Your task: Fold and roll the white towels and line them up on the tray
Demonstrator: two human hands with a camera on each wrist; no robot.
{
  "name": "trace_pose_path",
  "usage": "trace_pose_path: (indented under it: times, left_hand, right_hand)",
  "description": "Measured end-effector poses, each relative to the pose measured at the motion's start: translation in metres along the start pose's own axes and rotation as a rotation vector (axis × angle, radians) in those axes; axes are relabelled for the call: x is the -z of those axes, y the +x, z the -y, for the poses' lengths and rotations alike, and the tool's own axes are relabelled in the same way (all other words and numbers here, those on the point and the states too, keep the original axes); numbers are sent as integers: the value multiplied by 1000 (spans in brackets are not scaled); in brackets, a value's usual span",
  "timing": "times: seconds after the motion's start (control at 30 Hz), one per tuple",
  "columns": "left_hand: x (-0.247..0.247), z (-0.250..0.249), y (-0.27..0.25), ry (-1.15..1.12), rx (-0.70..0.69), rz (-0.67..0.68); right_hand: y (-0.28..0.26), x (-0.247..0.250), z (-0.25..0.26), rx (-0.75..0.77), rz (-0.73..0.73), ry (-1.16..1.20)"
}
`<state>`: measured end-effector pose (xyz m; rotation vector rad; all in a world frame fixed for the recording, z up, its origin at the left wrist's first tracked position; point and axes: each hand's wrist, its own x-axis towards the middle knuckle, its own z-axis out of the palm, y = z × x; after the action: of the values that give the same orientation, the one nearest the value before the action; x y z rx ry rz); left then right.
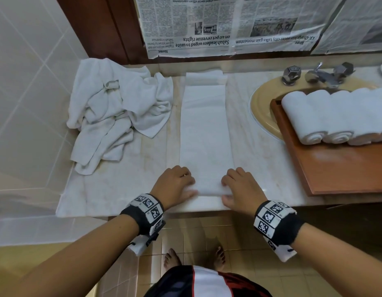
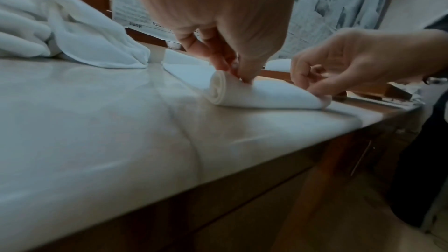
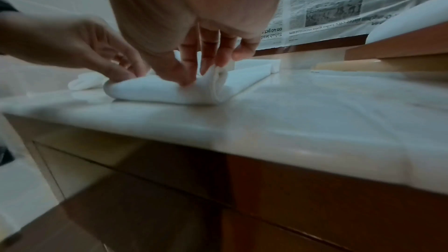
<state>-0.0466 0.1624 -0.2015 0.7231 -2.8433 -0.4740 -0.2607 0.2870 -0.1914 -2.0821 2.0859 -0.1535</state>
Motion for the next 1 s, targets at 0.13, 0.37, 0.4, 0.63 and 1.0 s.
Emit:
trace_pose_path:
  times: [0.13, 0.37, 0.4, 0.63, 1.0]
  left_hand:
    - [4, 5, 1, 32, -1, 55]
    - [14, 5, 25, -78, 322, 250]
    - [11, 4, 28, -35, 364, 258]
    - [1, -2, 32, 4, 121, -30]
    - [15, 2, 39, 40, 78, 104]
  right_hand:
    - [2, 1, -3, 9, 11, -27]
    - [22, 18, -13, -325, 115, 516]
    - [26, 17, -14, -374, 109, 545]
    - [34, -1, 2, -127, -123, 28]
    - [32, 8, -1, -85, 13, 113]
